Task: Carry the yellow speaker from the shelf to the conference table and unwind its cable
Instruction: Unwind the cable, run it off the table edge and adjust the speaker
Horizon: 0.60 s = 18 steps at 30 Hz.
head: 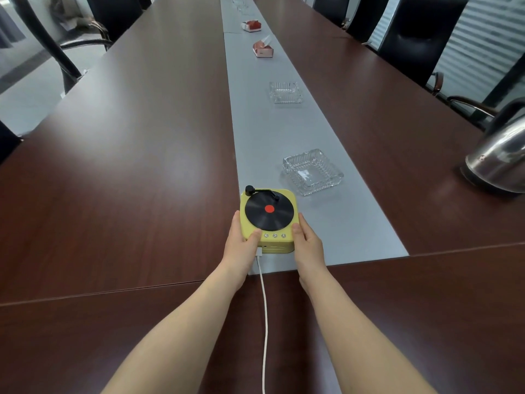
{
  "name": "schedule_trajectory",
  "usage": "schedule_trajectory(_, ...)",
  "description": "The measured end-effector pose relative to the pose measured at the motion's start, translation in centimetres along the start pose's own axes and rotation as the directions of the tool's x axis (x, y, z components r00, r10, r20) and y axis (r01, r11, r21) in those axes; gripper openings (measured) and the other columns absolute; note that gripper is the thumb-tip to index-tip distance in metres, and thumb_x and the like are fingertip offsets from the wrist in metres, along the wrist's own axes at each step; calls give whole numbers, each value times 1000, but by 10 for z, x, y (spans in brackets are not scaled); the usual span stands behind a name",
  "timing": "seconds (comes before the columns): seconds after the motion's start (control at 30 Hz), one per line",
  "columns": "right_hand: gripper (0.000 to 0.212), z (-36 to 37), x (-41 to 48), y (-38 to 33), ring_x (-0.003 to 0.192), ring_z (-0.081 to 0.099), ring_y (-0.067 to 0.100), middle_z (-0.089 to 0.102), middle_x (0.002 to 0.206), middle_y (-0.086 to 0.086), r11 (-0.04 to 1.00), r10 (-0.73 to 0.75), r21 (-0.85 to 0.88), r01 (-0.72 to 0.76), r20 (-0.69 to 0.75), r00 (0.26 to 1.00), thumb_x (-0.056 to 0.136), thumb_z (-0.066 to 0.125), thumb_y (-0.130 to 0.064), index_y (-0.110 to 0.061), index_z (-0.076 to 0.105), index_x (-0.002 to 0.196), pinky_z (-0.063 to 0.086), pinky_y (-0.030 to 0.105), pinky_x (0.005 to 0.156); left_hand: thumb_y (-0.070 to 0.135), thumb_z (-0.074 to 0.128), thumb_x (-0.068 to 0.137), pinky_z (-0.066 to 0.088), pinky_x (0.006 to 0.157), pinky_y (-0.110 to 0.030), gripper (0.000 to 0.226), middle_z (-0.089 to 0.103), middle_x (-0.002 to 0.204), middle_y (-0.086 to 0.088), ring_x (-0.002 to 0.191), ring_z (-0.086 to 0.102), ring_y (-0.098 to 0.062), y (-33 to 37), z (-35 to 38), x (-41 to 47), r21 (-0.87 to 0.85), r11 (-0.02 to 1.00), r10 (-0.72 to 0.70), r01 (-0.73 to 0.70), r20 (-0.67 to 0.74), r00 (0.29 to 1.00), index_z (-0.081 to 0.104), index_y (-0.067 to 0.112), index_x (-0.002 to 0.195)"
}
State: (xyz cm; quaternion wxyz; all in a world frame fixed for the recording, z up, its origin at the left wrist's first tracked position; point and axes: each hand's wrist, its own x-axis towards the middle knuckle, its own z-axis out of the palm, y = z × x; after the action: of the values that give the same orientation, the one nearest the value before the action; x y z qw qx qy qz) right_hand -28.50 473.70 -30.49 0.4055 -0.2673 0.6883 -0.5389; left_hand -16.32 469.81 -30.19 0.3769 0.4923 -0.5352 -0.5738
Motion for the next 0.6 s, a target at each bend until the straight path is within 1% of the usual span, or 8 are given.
schedule_trajectory(0.1,45,0,0,-1,137,40,13,43,150,-2,1000,-2,-2,2,-1,1000,101,39,-22,-17,39,146,32,29,114,10,50,93,45,103,-37,51,57,129,-3,118,54,-20,-1,0,1,11,1000,-20,20,-3,1000,37,22,141)
schedule_trajectory(0.17,45,1,0,-1,137,39,13,43,150,-2,1000,-3,-3,3,-1,1000,101,38,-22,-17,39,146,32,30,115,11,50,92,44,105,-40,52,57,130,-2,119,54,-20,-1,-1,1,16,1000,-25,25,-4,1000,36,23,141)
schedule_trajectory(0.27,45,1,0,-1,138,38,13,42,150,-2,1000,-1,-4,1,0,1000,101,39,-22,-17,38,146,32,29,114,10,50,92,45,103,-40,49,59,127,-3,117,56,-20,-1,-1,1,15,1000,-17,17,7,1000,40,24,137)
schedule_trajectory(0.37,45,1,0,-2,138,38,14,41,150,-2,1000,1,-4,-1,1,1000,102,38,-22,-17,37,146,33,27,112,8,49,93,46,101,-36,49,58,127,-4,117,55,-22,0,-2,1,17,1000,-16,16,16,1000,39,22,138)
schedule_trajectory(0.5,45,1,0,-2,138,38,14,41,151,-1,1000,1,-10,-1,-1,1000,102,39,-22,-17,38,146,32,29,114,8,49,93,45,100,-32,49,56,129,-5,118,54,-21,0,-1,1,19,1000,-23,22,23,999,37,21,139)
schedule_trajectory(0.6,45,1,0,-2,138,38,15,41,151,-1,1000,2,-11,-2,-5,1000,102,39,-22,-16,38,146,32,29,114,9,50,93,45,102,-35,51,56,130,-5,119,54,-21,0,-2,1,22,999,-26,25,22,999,36,22,141)
